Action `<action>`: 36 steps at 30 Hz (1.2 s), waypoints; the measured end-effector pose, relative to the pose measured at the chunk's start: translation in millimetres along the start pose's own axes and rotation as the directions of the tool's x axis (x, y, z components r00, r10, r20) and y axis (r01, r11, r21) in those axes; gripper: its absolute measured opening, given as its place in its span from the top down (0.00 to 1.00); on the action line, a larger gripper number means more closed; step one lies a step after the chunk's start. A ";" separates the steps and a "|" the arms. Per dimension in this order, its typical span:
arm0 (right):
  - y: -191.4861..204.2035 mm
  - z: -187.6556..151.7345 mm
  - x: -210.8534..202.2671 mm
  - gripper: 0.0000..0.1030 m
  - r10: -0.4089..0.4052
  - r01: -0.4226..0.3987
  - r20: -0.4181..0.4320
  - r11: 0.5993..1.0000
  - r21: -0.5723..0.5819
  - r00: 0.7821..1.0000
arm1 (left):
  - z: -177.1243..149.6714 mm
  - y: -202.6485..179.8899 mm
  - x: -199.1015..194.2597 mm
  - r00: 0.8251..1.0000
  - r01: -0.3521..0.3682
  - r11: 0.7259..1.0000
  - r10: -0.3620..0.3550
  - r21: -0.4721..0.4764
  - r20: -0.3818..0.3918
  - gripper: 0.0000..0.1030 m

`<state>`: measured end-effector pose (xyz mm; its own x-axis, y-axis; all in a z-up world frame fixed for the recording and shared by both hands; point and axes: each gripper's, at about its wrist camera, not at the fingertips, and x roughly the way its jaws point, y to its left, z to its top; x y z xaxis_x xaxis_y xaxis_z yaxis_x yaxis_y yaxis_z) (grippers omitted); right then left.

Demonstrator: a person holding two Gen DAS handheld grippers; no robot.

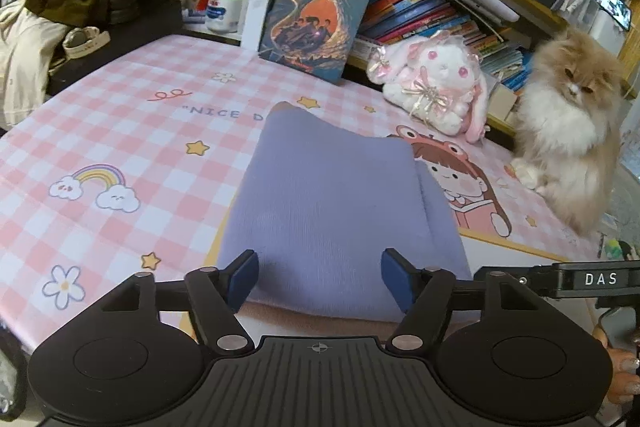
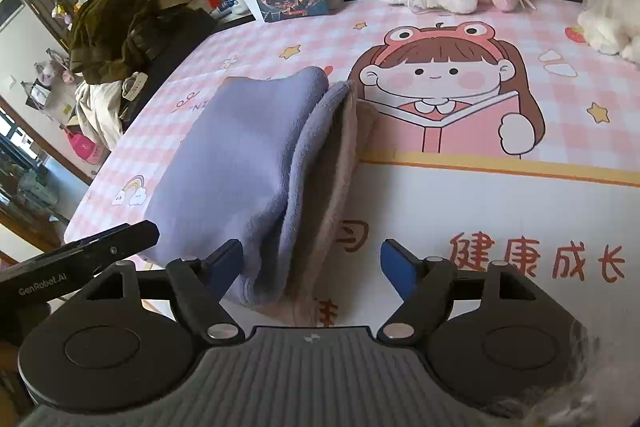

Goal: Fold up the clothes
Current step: 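Move both open tools onto the folded sweater strip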

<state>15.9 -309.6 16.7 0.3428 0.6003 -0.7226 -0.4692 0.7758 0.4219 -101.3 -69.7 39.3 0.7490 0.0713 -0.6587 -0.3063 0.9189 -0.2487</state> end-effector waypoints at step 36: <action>28.9 8.6 46.9 0.67 -0.051 0.059 -0.040 0.969 0.241 0.998 | 40.4 78.2 77.9 0.922 0.241 0.953 -0.284 -0.181 -0.265 0.53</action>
<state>25.3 -257.3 -0.3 0.3340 0.5515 -0.7644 -0.2379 0.8340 0.4978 -43.1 23.4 -2.7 0.6217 -0.2976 -0.7245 -0.2176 0.8230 -0.5247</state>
